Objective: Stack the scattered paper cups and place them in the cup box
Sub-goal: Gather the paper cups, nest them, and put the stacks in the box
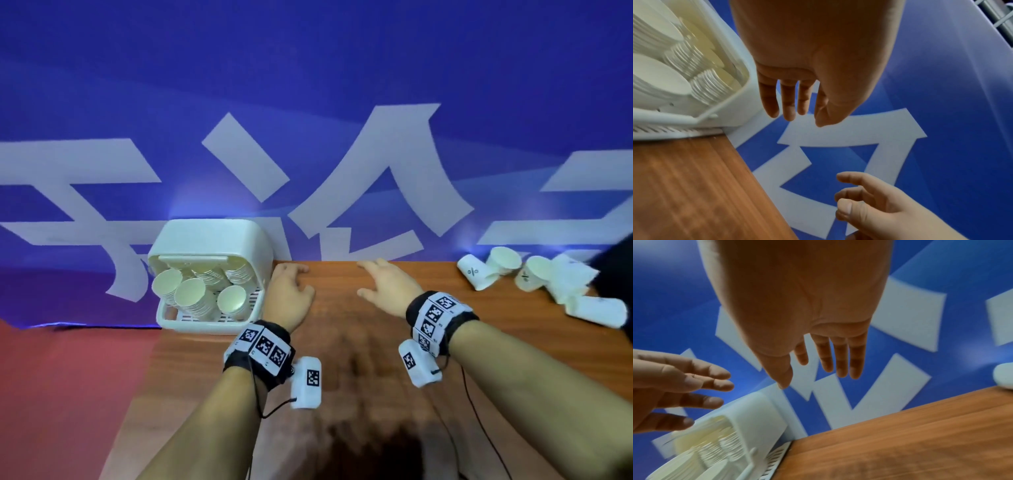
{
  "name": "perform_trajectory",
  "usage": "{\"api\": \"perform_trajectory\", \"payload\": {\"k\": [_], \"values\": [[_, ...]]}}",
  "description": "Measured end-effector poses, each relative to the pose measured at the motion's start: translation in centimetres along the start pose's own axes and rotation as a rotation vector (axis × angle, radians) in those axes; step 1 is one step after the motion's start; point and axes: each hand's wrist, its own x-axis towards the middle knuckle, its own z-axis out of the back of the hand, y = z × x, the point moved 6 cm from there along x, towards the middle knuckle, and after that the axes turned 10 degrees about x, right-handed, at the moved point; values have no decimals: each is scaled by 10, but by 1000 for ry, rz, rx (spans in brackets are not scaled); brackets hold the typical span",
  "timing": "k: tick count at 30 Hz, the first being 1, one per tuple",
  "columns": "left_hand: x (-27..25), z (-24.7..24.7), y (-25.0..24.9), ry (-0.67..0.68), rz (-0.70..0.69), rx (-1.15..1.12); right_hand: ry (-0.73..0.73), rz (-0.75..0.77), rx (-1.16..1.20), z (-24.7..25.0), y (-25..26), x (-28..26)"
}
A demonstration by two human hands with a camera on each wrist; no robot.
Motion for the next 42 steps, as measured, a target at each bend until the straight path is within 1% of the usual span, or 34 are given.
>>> {"api": "perform_trajectory", "payload": {"k": [5, 12, 16, 19, 23, 27, 34, 37, 39, 42], "values": [[-4, -52, -67, 74, -52, -18, -46, -80, 42, 39, -71, -33], [4, -128, -156, 179, -131, 28, -129, -195, 140, 89, -176, -74], [14, -170, -196, 231, -162, 77, -152, -261, 155, 115, -236, -86], [22, -201, -217, 289, -181, 110, -177, -314, 215, 126, -275, -89], [35, -234, -234, 340, -192, 166, -177, -337, 299, 127, -315, -87], [50, -268, -240, 394, -191, 240, -165, -359, 359, 119, -346, -76], [78, -329, -245, 499, -258, 326, -190, -390, 433, 110, -393, -52], [87, -352, -247, 531, -261, 318, -245, -375, 398, 110, -407, -38], [92, -367, -247, 555, -265, 314, -291, -328, 334, 112, -412, -29], [96, -389, -246, 594, -242, 291, -317, -251, 211, 117, -411, -14]]}}
